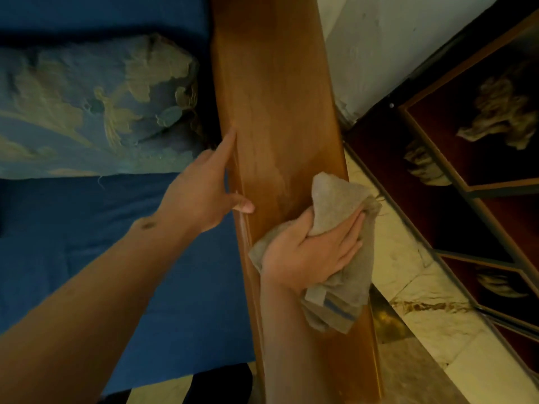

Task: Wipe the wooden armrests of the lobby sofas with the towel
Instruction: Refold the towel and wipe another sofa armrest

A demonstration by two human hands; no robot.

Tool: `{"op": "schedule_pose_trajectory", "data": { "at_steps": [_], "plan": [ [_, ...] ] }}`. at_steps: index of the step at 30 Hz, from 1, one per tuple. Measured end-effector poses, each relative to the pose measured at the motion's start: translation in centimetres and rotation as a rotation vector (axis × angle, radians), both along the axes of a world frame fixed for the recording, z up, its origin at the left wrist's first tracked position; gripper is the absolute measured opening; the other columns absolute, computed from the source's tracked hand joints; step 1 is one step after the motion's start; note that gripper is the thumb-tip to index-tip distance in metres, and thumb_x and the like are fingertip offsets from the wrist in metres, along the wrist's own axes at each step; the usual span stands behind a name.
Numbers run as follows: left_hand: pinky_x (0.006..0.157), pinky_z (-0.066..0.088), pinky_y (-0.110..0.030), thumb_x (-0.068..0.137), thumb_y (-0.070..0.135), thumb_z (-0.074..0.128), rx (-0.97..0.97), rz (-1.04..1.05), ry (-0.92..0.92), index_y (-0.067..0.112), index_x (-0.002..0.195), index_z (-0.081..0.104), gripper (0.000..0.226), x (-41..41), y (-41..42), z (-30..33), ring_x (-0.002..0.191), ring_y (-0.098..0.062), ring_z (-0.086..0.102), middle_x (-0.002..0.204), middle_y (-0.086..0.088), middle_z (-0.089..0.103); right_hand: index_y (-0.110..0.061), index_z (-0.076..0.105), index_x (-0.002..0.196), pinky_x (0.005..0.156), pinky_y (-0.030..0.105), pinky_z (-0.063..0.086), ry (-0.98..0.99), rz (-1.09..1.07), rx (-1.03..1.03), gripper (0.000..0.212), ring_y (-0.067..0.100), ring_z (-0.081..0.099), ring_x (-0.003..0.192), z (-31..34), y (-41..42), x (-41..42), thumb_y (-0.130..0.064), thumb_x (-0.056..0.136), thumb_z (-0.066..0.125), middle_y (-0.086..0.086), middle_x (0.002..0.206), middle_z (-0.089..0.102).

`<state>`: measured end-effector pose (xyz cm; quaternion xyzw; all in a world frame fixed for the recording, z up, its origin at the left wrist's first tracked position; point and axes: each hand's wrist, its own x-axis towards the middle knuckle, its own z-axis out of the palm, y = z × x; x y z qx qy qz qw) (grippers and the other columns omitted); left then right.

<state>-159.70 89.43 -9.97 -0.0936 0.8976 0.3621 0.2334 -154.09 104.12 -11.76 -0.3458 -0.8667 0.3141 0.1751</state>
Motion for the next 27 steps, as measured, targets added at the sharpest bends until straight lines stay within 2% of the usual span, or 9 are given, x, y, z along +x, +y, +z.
{"op": "schedule_pose_trajectory", "data": {
  "at_steps": [2, 6, 10, 12, 14, 19, 23, 25, 27],
  "plan": [
    [0.100, 0.048, -0.042, 0.066, 0.047, 0.088, -0.055, -0.041, -0.002, 0.044, 0.158, -0.009, 0.133, -0.1, -0.2, -0.2, 0.124, -0.026, 0.052, 0.149, -0.006, 0.045, -0.011, 0.037, 0.155, 0.126, 0.051, 0.017, 0.007, -0.023, 0.012, 0.066, 0.018, 0.030, 0.152, -0.1, -1.2, -3.4, -0.046, 0.099, 0.038, 0.005, 0.160, 0.042],
    [0.093, 0.045, -0.033, 0.069, 0.050, 0.085, -0.032, -0.058, 0.002, 0.053, 0.153, -0.018, 0.133, 0.2, -0.2, -0.3, 0.129, -0.024, 0.049, 0.152, -0.003, 0.047, -0.010, 0.037, 0.155, 0.127, 0.048, 0.015, -0.001, -0.003, 0.016, 0.065, 0.016, 0.031, 0.152, 0.2, -3.2, -9.4, -0.042, 0.098, 0.037, 0.004, 0.160, 0.043],
    [0.094, 0.051, -0.046, 0.070, 0.058, 0.081, -0.122, -0.120, -0.055, 0.061, 0.132, -0.042, 0.138, -0.2, -0.1, 0.3, 0.119, -0.023, 0.052, 0.131, -0.002, 0.058, -0.009, 0.036, 0.155, 0.126, 0.050, 0.016, -0.008, 0.002, 0.019, 0.063, 0.019, 0.031, 0.151, 0.7, -4.3, -13.7, -0.035, 0.097, 0.044, 0.005, 0.160, 0.044],
    [0.095, 0.051, -0.048, 0.071, 0.059, 0.081, -0.180, -0.145, -0.071, 0.057, 0.130, -0.047, 0.141, -0.4, 0.4, 0.7, 0.116, -0.021, 0.054, 0.123, 0.000, 0.060, -0.009, 0.038, 0.154, 0.125, 0.052, 0.018, -0.007, 0.011, 0.027, 0.063, 0.020, 0.034, 0.150, 0.8, -4.8, -16.1, -0.034, 0.096, 0.045, 0.006, 0.158, 0.046],
    [0.095, 0.051, -0.046, 0.072, 0.059, 0.080, -0.228, -0.156, -0.056, 0.047, 0.139, -0.044, 0.141, -0.5, 0.8, 1.0, 0.110, -0.019, 0.056, 0.116, 0.003, 0.061, -0.008, 0.040, 0.153, 0.124, 0.053, 0.020, 0.008, 0.040, 0.031, 0.063, 0.021, 0.036, 0.149, 1.0, -5.4, -18.6, -0.034, 0.095, 0.046, 0.007, 0.157, 0.047],
    [0.099, 0.047, -0.043, 0.075, 0.060, 0.076, -0.266, -0.171, -0.080, 0.037, 0.144, -0.043, 0.139, -1.0, 1.1, 1.6, 0.112, -0.017, 0.055, 0.121, 0.008, 0.060, -0.009, 0.044, 0.151, 0.124, 0.052, 0.022, 0.028, 0.214, 0.046, 0.070, 0.021, 0.039, 0.147, 0.9, -6.4, -22.8, -0.041, 0.089, 0.039, 0.007, 0.154, 0.050],
    [0.099, 0.047, -0.041, 0.077, 0.057, 0.076, -0.293, -0.155, -0.095, 0.034, 0.143, -0.042, 0.138, -1.5, 1.6, 2.2, 0.112, -0.017, 0.055, 0.120, 0.007, 0.061, -0.014, 0.052, 0.146, 0.126, 0.042, 0.019, 0.013, 0.490, -0.001, 0.071, 0.016, 0.043, 0.143, 1.1, -6.0, -23.0, -0.041, 0.083, 0.036, 0.003, 0.148, 0.056],
    [0.097, 0.048, -0.040, 0.076, 0.056, 0.077, -0.274, -0.152, -0.122, 0.036, 0.143, -0.043, 0.139, -1.6, 1.5, 2.4, 0.107, -0.016, 0.055, 0.115, 0.007, 0.063, -0.013, 0.059, 0.139, 0.124, 0.043, 0.026, 0.037, 0.617, -0.065, 0.067, 0.021, 0.051, 0.137, 1.3, -5.9, -24.3, -0.040, 0.083, 0.036, 0.005, 0.141, 0.063],
    [0.093, 0.051, -0.038, 0.074, 0.055, 0.080, -0.240, -0.129, -0.165, 0.045, 0.135, -0.049, 0.143, -1.4, 1.3, 2.5, 0.100, -0.014, 0.058, 0.109, 0.007, 0.065, -0.011, 0.068, 0.128, 0.116, 0.049, 0.038, 0.062, 0.697, -0.125, 0.060, 0.027, 0.060, 0.126, 1.3, -5.8, -26.0, -0.037, 0.083, 0.040, 0.008, 0.129, 0.070]
  ]
}}
